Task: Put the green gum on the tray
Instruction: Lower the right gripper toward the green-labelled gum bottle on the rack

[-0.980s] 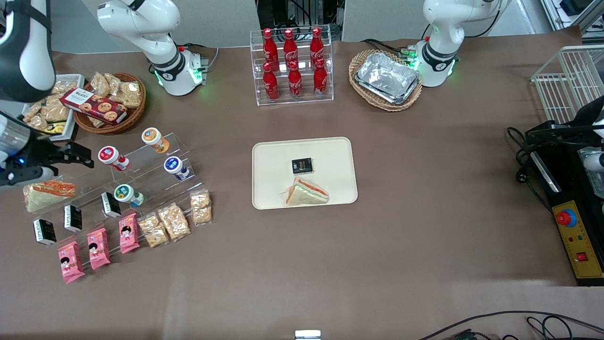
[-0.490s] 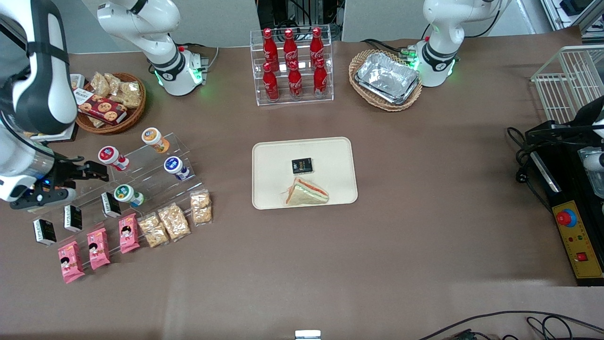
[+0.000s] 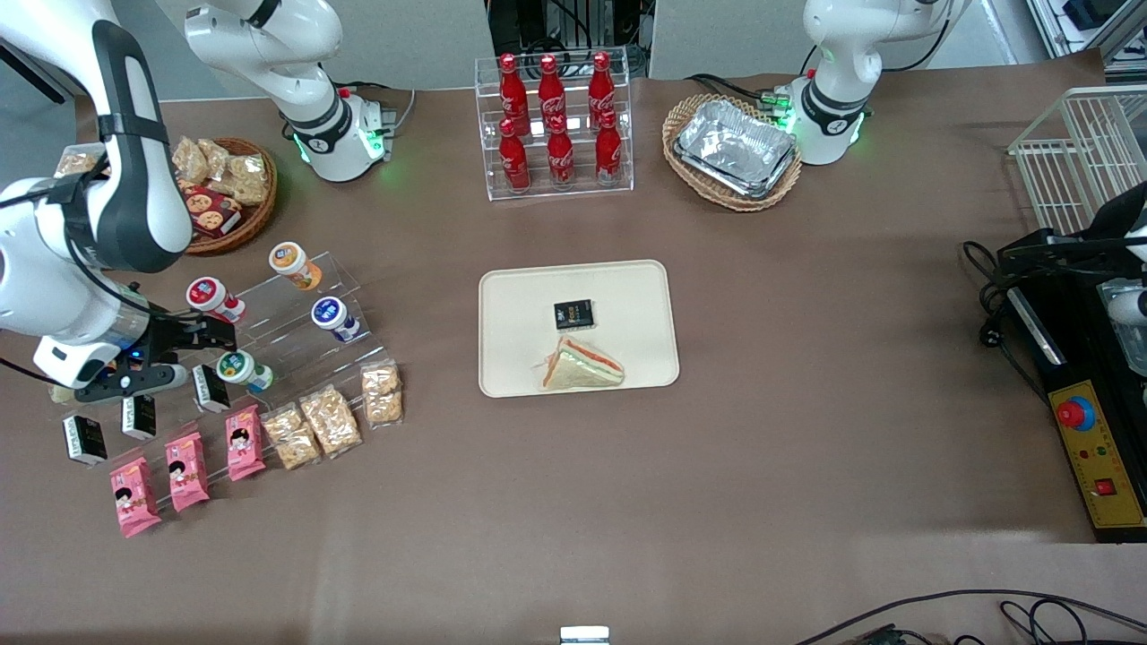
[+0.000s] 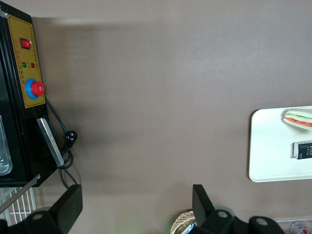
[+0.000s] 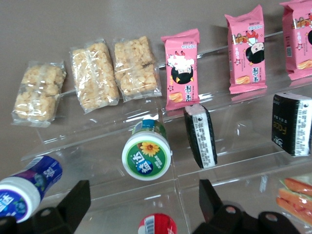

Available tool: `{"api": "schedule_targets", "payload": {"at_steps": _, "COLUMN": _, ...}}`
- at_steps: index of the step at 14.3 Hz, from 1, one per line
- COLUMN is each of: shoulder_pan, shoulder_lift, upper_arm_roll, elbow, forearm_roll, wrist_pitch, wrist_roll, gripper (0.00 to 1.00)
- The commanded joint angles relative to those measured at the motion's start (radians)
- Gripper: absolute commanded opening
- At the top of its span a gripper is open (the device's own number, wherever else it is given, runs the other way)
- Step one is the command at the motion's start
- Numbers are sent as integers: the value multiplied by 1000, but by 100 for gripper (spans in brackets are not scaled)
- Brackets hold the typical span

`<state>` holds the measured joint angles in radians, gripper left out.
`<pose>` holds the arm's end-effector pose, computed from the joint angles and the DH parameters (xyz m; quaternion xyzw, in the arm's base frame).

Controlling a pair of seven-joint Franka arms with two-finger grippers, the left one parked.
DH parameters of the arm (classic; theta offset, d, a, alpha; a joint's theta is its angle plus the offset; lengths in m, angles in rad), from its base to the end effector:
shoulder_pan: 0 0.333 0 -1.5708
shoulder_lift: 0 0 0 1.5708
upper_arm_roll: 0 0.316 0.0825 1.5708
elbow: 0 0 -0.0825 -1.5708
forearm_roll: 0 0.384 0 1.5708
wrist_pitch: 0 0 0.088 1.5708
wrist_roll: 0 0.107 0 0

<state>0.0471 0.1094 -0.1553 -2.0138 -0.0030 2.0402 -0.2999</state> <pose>0.5623 -0.0597 0.3936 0.9945 0.0965 -0.0420 0.0013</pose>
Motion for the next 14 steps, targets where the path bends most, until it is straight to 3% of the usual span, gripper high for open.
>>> {"api": "schedule_targets", "payload": {"at_steps": 1, "shoulder_pan": 4, "shoulder_lift": -13, "upper_arm_roll": -1, "elbow": -86, "forearm_roll": -15, "wrist_pitch": 107, "wrist_roll": 7, "gripper": 100}}
{"api": "schedule_targets", "payload": {"at_steps": 14, "shoulder_pan": 4, "shoulder_lift": 50, "upper_arm_roll": -1, "elbow": -155, "forearm_roll": -14, "wrist_pitch": 273, "wrist_roll": 16, "gripper": 100}}
